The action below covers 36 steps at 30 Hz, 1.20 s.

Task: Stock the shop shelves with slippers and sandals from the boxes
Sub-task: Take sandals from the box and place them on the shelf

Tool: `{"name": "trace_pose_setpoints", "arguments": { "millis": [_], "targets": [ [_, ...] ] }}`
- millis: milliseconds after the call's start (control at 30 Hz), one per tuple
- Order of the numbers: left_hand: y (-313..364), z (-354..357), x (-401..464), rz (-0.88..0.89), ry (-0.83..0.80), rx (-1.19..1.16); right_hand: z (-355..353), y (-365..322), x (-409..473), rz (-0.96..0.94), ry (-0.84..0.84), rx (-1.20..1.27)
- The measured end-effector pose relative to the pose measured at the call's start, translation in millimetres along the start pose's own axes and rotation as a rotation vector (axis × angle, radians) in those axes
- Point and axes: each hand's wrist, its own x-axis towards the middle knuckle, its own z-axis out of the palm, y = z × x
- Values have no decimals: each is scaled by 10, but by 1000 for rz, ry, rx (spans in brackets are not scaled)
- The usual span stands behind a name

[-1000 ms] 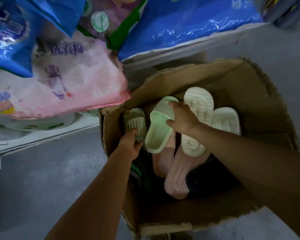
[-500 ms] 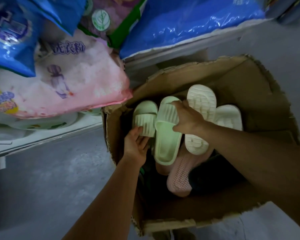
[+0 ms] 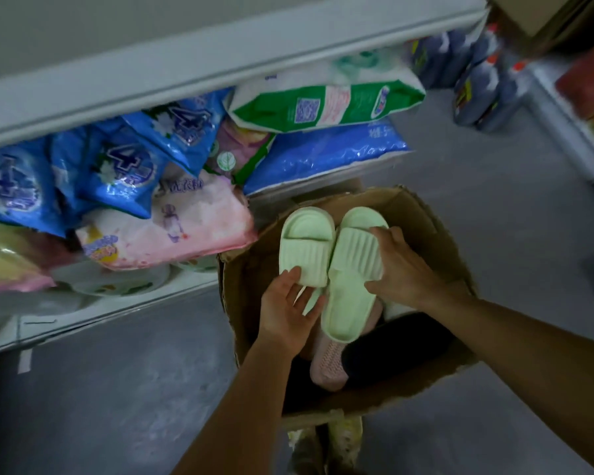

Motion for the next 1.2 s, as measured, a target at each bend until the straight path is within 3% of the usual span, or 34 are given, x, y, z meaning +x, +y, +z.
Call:
{"name": "trace_pose_setpoints", "arguments": {
  "millis": [333, 567, 833, 1067, 1200],
  "targets": [
    [454, 540, -1189, 120, -127, -125, -982, -614, -766, -155, 232, 9],
    [786, 616, -1856, 298, -104, 34, -1491, -1196, -1167, -336, 254, 65],
    [1316, 313, -2730, 405, -114, 117, -1879, -2170, -1510, -542, 283, 33],
    [1905, -85, -3500, 444, -246, -300, -1831, -3220, -1771, -684, 283, 71],
    [2439, -602, -3972, 560, -220, -215, -1670, -3872, -1963, -742, 306, 92]
  ]
}}
